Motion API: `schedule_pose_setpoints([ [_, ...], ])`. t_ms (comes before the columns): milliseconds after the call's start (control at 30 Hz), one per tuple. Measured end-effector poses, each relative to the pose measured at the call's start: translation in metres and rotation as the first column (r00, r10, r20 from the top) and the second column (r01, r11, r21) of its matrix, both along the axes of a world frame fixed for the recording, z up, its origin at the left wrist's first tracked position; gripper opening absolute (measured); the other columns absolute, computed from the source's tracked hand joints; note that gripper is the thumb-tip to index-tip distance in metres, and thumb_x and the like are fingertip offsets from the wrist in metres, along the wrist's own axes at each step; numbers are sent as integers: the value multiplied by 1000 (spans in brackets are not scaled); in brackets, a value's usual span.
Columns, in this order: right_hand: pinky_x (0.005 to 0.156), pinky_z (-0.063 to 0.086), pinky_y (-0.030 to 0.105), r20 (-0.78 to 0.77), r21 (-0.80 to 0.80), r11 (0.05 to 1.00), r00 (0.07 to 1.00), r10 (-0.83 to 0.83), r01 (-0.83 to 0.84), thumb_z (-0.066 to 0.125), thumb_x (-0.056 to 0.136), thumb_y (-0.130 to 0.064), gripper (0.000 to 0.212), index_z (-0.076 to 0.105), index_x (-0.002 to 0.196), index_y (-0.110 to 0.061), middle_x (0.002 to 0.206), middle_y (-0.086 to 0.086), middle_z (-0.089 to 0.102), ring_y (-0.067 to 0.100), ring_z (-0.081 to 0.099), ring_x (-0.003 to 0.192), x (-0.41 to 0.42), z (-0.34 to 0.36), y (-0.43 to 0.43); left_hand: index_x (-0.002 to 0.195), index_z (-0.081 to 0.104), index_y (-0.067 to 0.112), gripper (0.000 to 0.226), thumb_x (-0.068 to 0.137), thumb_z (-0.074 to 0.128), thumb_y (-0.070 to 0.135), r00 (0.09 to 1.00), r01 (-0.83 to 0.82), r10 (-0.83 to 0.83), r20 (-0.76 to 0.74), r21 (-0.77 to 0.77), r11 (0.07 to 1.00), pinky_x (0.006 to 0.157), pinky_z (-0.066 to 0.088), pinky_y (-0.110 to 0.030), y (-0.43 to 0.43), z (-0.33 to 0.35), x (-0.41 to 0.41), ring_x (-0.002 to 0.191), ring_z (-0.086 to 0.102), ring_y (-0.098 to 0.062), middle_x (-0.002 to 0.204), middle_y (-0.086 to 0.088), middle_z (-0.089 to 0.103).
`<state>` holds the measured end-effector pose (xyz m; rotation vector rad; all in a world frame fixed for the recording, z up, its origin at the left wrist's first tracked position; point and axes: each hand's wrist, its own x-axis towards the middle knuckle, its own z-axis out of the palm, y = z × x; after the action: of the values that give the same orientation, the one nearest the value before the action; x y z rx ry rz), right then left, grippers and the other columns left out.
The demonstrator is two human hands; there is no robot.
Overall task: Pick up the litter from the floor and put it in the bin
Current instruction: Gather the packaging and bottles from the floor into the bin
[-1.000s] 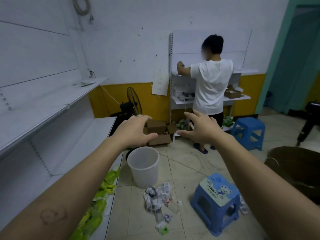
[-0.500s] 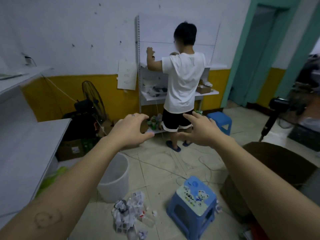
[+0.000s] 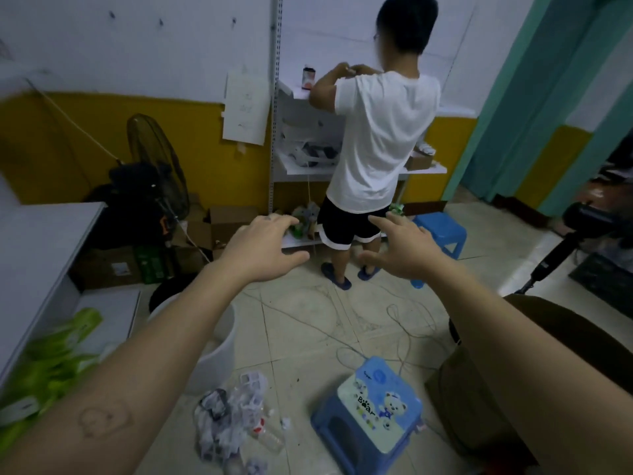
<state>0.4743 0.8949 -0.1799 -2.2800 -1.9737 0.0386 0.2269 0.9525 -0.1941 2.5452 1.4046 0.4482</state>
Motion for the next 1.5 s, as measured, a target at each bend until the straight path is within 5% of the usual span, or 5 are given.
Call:
schedule_pose_setpoints([
  [333,115,17,53,-110,-87,953,953,281,-291,52,73,-73,90,20,147,-35,159,3,17,28,19,144,32,-51,121,140,37,30,73,78,54,65,957,-283,278,-79,-49,958,100,42,-42,51,-24,48,129,42,-21,143,2,45],
  [633,114,14,55,-249,-131,782,784,569,-609,56,68,-74,96,16,147,-39,160,3,13,30,18,144,-37,-78,194,143,35,28,74,81,57,62,813,-568,545,-204,-74,820,107,38,-44,40,-25,7,134,39,-22,147,1,43],
  [1033,114,14,58,-42,-47,626,628,777,-778,57,68,-73,93,18,145,-38,159,3,18,30,20,144,-165,-59,239,136,42,31,66,79,59,58,671,-737,740,52,-60,673,97,42,-39,40,-49,-104,126,45,-22,139,0,50],
  [1333,115,13,58,51,-157,512,511,858,-844,60,71,-68,91,19,146,-36,158,4,19,29,17,145,-222,-57,259,140,39,28,72,78,59,60,551,-799,806,218,-144,585,105,39,-42,34,-75,-152,131,42,-22,143,0,47],
  [1500,113,16,56,38,-239,409,412,910,-881,55,70,-74,92,16,146,-39,158,4,18,30,20,144,-250,-93,268,141,39,27,77,77,59,62,482,-831,857,184,-215,514,103,38,-37,28,-111,-161,130,44,-22,145,0,46],
])
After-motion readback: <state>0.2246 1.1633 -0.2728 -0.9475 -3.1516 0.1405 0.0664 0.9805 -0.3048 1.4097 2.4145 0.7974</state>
